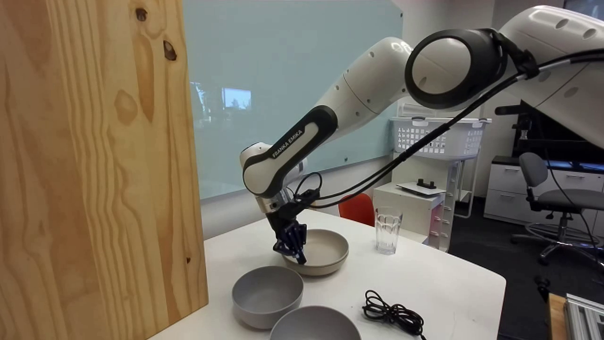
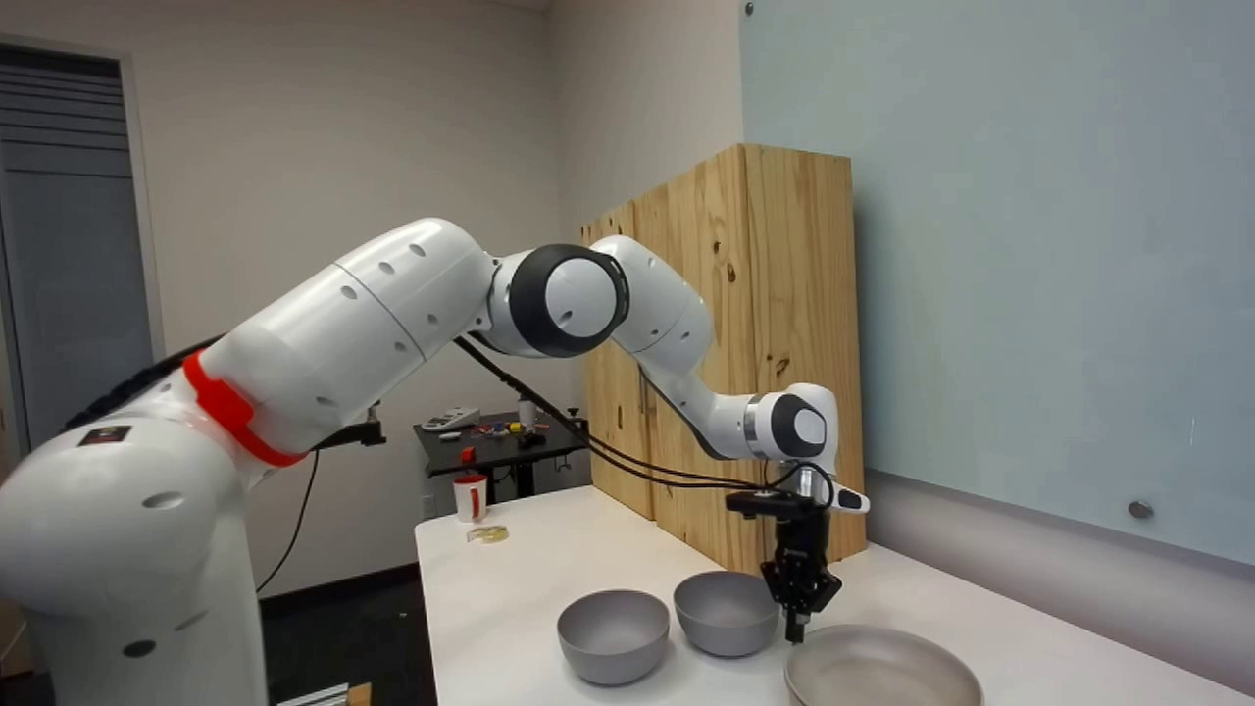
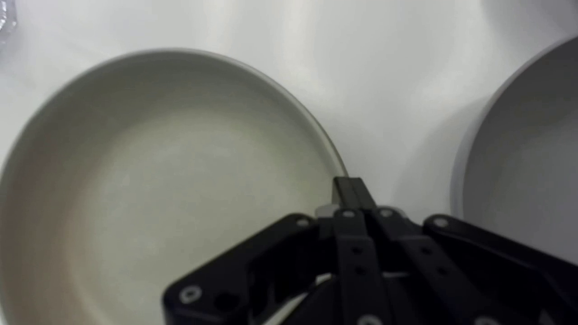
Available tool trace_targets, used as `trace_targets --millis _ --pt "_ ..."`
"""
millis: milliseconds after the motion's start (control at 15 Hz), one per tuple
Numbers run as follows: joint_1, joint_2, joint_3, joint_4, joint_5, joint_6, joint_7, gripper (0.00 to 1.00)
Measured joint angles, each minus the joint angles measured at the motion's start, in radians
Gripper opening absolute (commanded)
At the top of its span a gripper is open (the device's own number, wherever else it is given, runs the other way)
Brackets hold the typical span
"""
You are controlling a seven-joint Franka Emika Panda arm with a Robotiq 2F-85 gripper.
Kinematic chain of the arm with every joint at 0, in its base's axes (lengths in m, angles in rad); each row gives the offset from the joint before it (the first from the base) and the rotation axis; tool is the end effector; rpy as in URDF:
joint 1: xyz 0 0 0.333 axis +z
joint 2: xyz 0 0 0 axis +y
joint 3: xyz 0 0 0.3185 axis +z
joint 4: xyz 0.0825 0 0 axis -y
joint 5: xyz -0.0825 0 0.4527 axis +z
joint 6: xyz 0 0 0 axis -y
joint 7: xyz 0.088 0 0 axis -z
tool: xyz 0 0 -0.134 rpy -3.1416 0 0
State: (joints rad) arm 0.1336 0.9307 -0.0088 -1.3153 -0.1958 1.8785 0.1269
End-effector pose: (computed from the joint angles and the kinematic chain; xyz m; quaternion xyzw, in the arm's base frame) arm 0.7415 0.0741 0.0835 0.9781 0.0462 -0.1691 0.1121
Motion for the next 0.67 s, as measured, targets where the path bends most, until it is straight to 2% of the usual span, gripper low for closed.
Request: trace_targets --millis 667 --pt "-0.014 0.044 0.0 0.075 0.012 -0.086 -0.001 0.0"
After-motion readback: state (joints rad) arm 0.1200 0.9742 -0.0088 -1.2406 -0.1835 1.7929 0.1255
